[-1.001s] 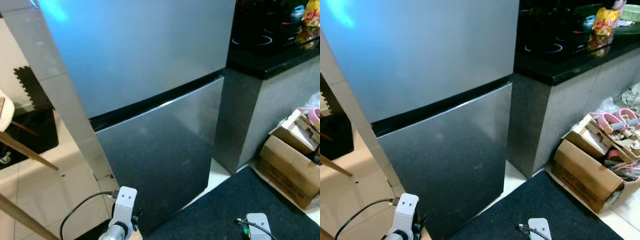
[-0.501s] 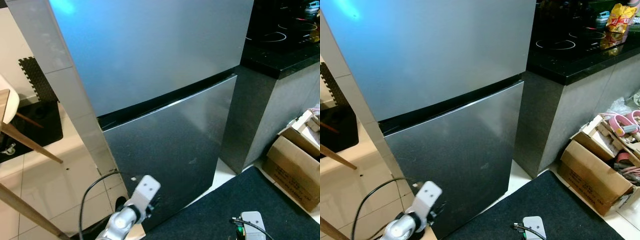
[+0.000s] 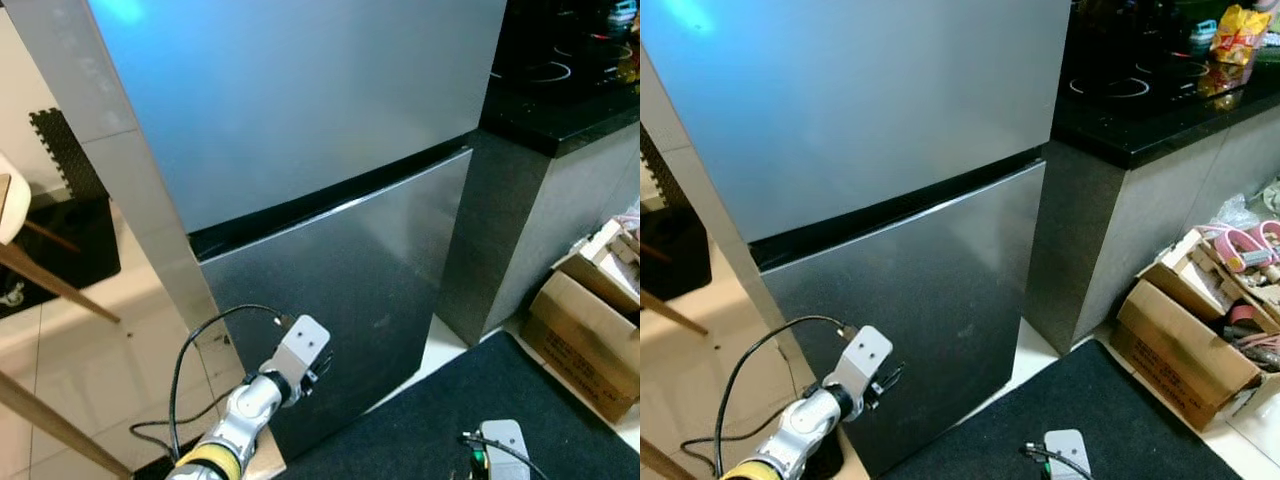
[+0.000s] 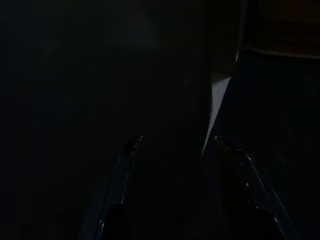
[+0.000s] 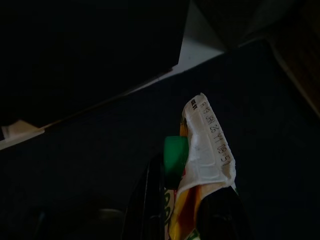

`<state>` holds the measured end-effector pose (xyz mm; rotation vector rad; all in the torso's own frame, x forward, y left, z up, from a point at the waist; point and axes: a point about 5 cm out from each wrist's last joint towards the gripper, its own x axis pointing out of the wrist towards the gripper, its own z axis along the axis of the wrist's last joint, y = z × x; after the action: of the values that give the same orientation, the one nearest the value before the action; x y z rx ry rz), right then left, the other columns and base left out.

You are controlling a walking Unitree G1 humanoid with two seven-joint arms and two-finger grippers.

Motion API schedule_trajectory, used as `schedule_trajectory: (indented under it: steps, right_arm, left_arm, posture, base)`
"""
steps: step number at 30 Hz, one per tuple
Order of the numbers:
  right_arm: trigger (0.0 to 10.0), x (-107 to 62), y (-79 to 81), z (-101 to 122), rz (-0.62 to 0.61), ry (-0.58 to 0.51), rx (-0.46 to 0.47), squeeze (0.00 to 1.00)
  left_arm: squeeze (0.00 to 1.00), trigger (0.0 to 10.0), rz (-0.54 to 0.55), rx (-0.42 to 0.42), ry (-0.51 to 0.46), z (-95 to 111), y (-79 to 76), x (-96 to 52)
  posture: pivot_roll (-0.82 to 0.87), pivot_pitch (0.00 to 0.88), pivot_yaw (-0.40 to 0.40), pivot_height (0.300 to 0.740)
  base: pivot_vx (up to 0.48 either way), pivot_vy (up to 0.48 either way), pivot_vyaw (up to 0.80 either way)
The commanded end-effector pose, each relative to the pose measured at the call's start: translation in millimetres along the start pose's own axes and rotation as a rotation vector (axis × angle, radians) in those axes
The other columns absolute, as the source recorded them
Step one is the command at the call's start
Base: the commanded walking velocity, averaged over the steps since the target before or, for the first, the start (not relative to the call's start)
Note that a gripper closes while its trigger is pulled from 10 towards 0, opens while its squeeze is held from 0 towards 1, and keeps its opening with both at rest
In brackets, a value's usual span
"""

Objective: Restocking fridge

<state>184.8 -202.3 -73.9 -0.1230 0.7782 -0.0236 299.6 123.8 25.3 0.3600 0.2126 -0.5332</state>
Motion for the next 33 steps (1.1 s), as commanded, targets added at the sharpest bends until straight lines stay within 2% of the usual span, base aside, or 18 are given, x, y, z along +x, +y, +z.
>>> schedule_trajectory:
  steps: [1,16,21,22,25,26,28,29,31,33]
  right_arm:
    - [10.0,0.0,-4.6,0.6,-0.011,0.0,-0.006,0.0]
    - [10.0,0.5,-6.7,2.1,-0.011,0.0,-0.015,0.0]
    - [10.0,0.6,-6.7,2.1,-0.011,0.0,-0.014,0.0]
    - [10.0,0.6,-6.7,2.0,-0.01,0.001,-0.015,0.0]
    - [10.0,0.6,-6.8,2.2,-0.01,0.001,-0.016,0.0]
    - [10.0,0.7,-6.8,2.2,-0.01,0.001,-0.016,0.0]
    - [10.0,0.7,-6.7,2.2,-0.009,0.002,-0.017,0.0]
    - [10.0,0.7,-6.7,2.2,-0.009,0.002,-0.017,0.0]
    - [10.0,0.9,-6.4,2.3,-0.008,0.004,-0.017,0.0]
    - [10.0,1.1,-6.0,2.6,-0.007,0.004,-0.017,0.0]
  left_arm:
    - [0.0,10.0,-0.005,-0.002,0.0,-0.7,-1.2,-0.4]
    - [0.0,10.0,-0.019,0.038,-0.03,3.0,-2.7,-0.8]
    - [0.0,10.0,0.076,0.102,-0.092,16.9,14.2,0.3]
    - [0.16,10.0,0.089,0.142,-0.111,23.2,20.1,1.3]
    - [0.16,10.0,0.099,0.189,-0.131,30.5,26.2,2.4]
    - [1.0,10.0,0.096,0.234,-0.156,37.4,29.5,3.0]
    - [1.0,10.0,0.044,0.318,-0.219,51.0,30.5,3.6]
    - [1.0,10.0,0.044,0.318,-0.219,51.0,30.5,3.6]
    - [1.0,10.0,0.012,0.447,-0.284,67.3,32.0,3.7]
    - [1.0,10.0,0.056,0.552,-0.354,84.9,39.1,2.9]
  posture:
    - [-0.09,0.026,0.061,0.74]
    - [-0.09,0.03,0.054,0.74]
    - [-0.09,0.034,0.054,0.74]
    - [-0.09,0.034,0.054,0.74]
    - [-0.09,0.038,0.052,0.74]
    - [-0.09,0.04,0.051,0.74]
    - [-0.09,0.043,0.049,0.74]
    - [-0.09,0.043,0.049,0.74]
    - [-0.08,0.046,0.05,0.74]
    - [-0.08,0.046,0.05,0.74]
  base:
    - [0.0,0.0,0.0]
    - [0.0,0.0,0.0]
    - [0.0,0.0,0.0]
    - [0.0,0.0,0.0]
    - [0.0,0.0,0.0]
    - [0.0,0.0,0.0]
    - [0.0,0.0,0.0]
    - [0.0,0.0,0.0]
    - [0.0,0.0,0.0]
    - [0.0,0.0,0.0]
